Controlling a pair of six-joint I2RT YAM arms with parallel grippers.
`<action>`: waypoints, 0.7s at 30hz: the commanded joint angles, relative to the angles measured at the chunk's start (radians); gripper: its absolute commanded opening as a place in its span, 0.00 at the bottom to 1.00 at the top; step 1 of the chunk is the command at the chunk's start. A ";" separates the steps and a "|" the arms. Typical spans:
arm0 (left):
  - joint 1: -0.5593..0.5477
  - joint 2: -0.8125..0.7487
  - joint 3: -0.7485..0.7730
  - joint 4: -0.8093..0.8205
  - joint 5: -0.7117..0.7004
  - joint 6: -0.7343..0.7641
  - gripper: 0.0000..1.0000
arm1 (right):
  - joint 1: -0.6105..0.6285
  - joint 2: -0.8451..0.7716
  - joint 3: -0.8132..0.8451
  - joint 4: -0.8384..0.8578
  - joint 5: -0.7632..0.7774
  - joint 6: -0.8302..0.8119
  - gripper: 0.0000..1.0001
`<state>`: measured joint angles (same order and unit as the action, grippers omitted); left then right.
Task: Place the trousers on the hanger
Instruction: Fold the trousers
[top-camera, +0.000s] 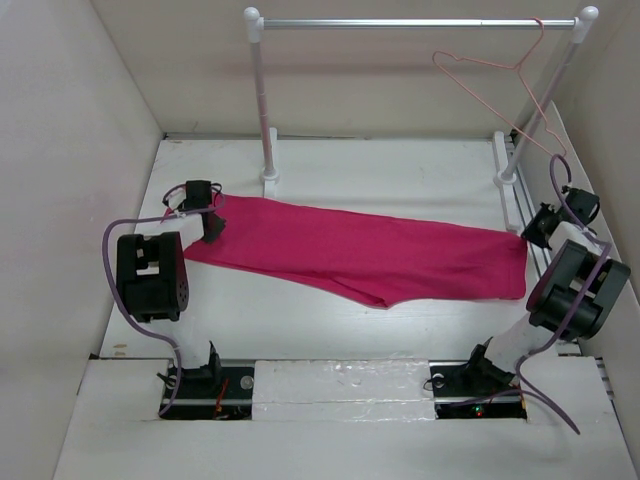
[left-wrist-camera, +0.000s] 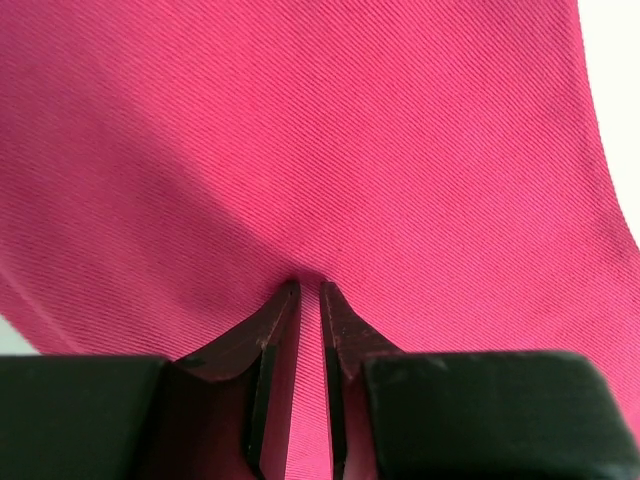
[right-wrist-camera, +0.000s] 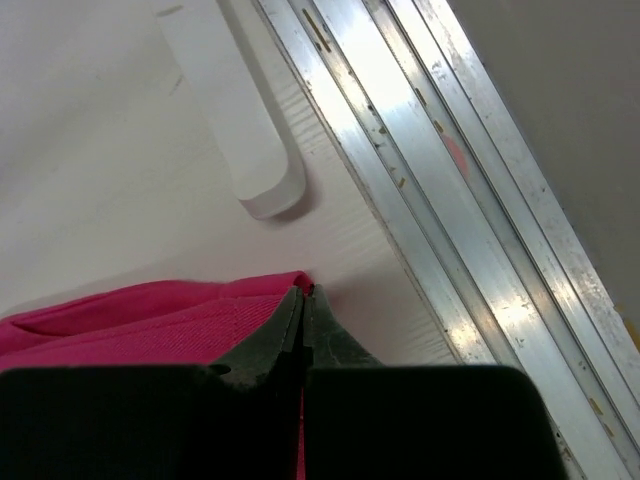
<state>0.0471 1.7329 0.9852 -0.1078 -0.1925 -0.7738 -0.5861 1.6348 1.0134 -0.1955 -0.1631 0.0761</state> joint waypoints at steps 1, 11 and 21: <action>0.013 -0.035 -0.048 -0.101 -0.091 0.002 0.12 | -0.046 0.032 0.051 0.013 0.083 0.001 0.00; -0.067 -0.229 0.018 -0.122 -0.039 0.054 0.15 | -0.026 -0.100 0.024 0.001 -0.093 0.034 0.68; -0.588 -0.242 0.084 -0.069 0.149 0.132 0.16 | -0.073 -0.620 -0.399 -0.142 -0.010 0.198 0.78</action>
<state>-0.4232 1.4574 1.0519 -0.1699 -0.1310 -0.6933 -0.6209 1.0798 0.7158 -0.2581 -0.2157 0.1905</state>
